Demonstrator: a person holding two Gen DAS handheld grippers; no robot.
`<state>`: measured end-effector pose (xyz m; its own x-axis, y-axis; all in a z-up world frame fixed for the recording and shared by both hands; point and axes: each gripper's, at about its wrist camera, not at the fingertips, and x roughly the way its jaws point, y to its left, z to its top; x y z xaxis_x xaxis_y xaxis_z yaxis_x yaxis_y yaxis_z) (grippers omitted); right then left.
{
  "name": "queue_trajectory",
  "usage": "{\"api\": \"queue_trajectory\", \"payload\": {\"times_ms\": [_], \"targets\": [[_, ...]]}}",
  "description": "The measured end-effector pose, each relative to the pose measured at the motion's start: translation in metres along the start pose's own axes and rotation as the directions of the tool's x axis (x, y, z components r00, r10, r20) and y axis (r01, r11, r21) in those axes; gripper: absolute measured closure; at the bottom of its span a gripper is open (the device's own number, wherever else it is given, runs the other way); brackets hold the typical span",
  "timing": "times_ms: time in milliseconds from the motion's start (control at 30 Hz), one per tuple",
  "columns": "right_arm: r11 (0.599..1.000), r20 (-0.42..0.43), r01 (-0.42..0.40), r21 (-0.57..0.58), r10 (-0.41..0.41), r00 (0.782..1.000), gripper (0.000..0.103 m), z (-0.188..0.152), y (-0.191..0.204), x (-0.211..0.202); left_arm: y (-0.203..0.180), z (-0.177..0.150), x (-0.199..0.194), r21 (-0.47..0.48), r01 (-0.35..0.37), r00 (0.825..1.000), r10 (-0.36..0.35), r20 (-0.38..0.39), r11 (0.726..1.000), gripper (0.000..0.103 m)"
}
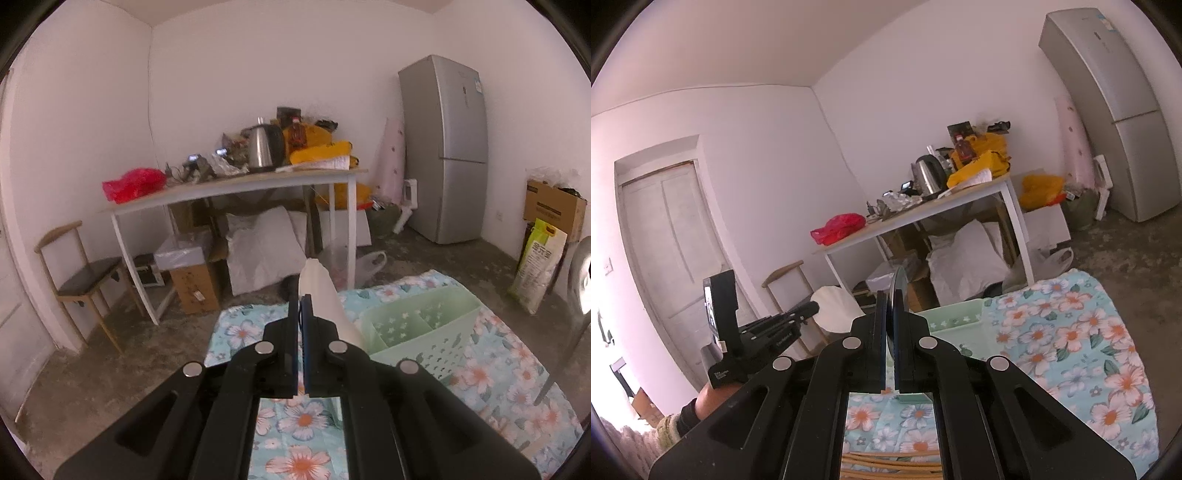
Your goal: Organize utensils
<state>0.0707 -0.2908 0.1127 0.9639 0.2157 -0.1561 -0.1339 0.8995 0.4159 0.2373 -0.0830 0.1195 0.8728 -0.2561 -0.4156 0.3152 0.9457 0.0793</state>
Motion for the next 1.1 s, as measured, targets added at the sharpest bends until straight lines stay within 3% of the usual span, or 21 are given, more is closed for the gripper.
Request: {"api": "queue_trajectory", "payload": {"times_ms": [167,367,667,900,1100], "targets": [[1.0,0.02,-0.019,0.006,0.019,1.0,0.102,0.012,0.0,0.002,0.007,-0.003,0.02,-0.08,0.074,0.994,-0.08,-0.072,0.994,0.099],[0.995,0.049,-0.092,0.024,0.091,0.995,0.102,0.039,-0.002,0.018,0.016,-0.011,0.033,-0.187,0.156,0.979,-0.177,-0.103,0.97,0.096],[0.974,0.099,-0.217,0.073,0.209,0.973,0.102,0.071,-0.012,0.067,0.017,-0.021,0.043,-0.214,0.177,0.969,-0.208,-0.133,0.961,0.092],[0.972,0.067,-0.206,0.116,0.2,0.978,0.102,0.059,-0.029,0.107,0.022,-0.028,0.034,-0.23,0.193,0.966,-0.226,-0.127,0.954,0.091],[0.958,-0.012,-0.143,0.249,0.151,0.988,0.102,0.019,-0.067,0.127,0.027,-0.032,0.024,-0.228,0.2,0.968,-0.229,-0.106,0.953,0.085]]}}
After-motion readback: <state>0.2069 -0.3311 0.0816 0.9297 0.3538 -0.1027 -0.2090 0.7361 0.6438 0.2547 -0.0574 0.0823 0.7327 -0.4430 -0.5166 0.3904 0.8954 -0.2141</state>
